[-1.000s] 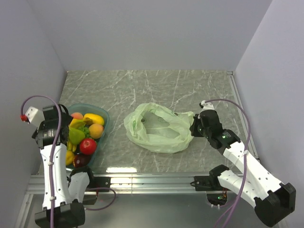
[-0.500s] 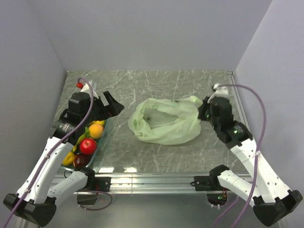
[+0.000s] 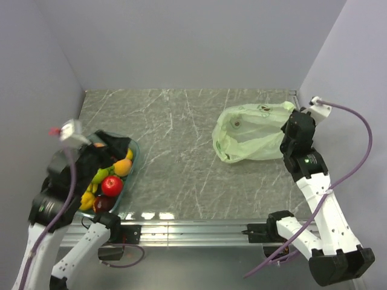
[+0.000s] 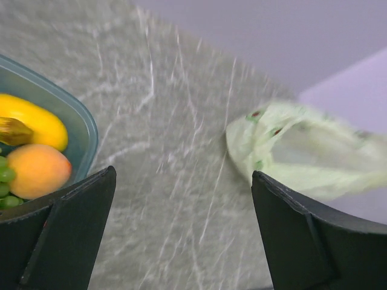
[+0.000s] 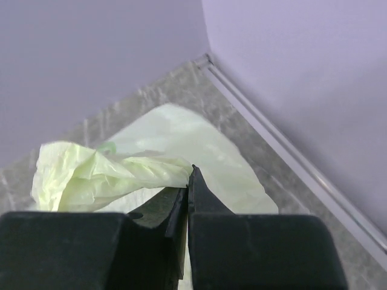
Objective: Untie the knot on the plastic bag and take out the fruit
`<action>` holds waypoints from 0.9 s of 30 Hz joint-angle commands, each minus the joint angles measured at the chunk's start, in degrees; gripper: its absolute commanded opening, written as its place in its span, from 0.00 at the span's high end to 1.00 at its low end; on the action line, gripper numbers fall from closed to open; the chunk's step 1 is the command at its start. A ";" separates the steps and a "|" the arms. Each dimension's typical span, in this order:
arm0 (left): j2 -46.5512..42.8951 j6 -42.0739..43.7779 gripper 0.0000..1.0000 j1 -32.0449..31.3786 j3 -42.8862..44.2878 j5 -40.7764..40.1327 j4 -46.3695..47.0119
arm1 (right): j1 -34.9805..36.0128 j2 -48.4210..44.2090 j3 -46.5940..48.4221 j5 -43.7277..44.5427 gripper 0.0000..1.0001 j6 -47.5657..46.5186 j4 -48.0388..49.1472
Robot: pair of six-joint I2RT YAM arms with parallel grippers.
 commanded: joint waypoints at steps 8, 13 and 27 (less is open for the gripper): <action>-17.99 -3.97 0.01 -0.20 6.97 -20.68 -7.79 | -0.62 -10.25 -9.71 0.39 0.21 6.78 -8.64; -19.84 5.87 0.01 -0.20 17.60 -25.00 -9.47 | -0.62 -17.09 -0.83 -7.68 0.04 1.42 -14.00; -20.36 30.66 0.01 -0.20 32.47 -33.18 -1.48 | -0.70 -40.83 6.58 -19.73 0.02 -10.53 -8.75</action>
